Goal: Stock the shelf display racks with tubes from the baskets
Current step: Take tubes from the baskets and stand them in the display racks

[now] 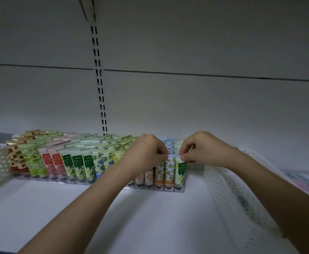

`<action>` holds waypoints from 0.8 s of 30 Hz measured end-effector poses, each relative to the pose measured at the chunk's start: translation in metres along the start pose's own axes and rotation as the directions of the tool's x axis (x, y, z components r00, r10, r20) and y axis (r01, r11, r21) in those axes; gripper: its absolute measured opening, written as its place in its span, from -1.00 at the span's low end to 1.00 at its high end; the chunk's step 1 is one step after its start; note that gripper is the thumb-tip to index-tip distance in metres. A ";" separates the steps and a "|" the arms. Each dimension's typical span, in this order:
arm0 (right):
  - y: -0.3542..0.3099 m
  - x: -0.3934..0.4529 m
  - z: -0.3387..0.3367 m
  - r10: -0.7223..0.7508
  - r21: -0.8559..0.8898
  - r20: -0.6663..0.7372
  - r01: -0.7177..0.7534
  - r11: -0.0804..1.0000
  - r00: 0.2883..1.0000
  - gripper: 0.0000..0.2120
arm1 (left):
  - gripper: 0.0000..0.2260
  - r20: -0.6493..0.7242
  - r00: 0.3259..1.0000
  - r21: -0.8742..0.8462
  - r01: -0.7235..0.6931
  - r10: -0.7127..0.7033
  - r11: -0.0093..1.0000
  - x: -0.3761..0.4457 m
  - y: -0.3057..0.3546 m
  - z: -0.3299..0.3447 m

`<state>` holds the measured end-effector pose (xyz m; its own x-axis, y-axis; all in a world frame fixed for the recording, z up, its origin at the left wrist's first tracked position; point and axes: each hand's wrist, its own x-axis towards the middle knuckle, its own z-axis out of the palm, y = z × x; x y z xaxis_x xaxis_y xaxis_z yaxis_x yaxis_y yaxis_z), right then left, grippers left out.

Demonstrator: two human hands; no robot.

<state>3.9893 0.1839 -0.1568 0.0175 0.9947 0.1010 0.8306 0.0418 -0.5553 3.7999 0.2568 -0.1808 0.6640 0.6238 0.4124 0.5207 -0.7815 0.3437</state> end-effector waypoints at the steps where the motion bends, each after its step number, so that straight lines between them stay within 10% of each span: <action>1: 0.000 0.000 0.000 0.001 0.002 -0.004 -0.001 1.000 1.000 -0.95 | -0.92 0.006 1.000 -0.008 -0.001 0.001 1.000 0.000 0.000 0.000; 16: 0.000 0.000 0.002 0.006 0.044 0.014 -0.007 0.999 1.000 -0.83 | -0.68 0.126 0.991 -0.076 -0.037 0.047 0.996 0.006 -0.005 -0.010; 24: -0.003 -0.001 -0.014 -0.057 0.029 -0.139 0.061 0.998 0.989 -0.92 | -0.80 -0.064 0.998 -0.126 0.009 -0.017 0.992 -0.004 -0.017 -0.035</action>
<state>3.9950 0.1813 -0.1439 0.0476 0.9681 0.2461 0.8136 0.1053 -0.5719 3.7695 0.2679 -0.1583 0.6193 0.6365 0.4597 0.4546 -0.7681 0.4511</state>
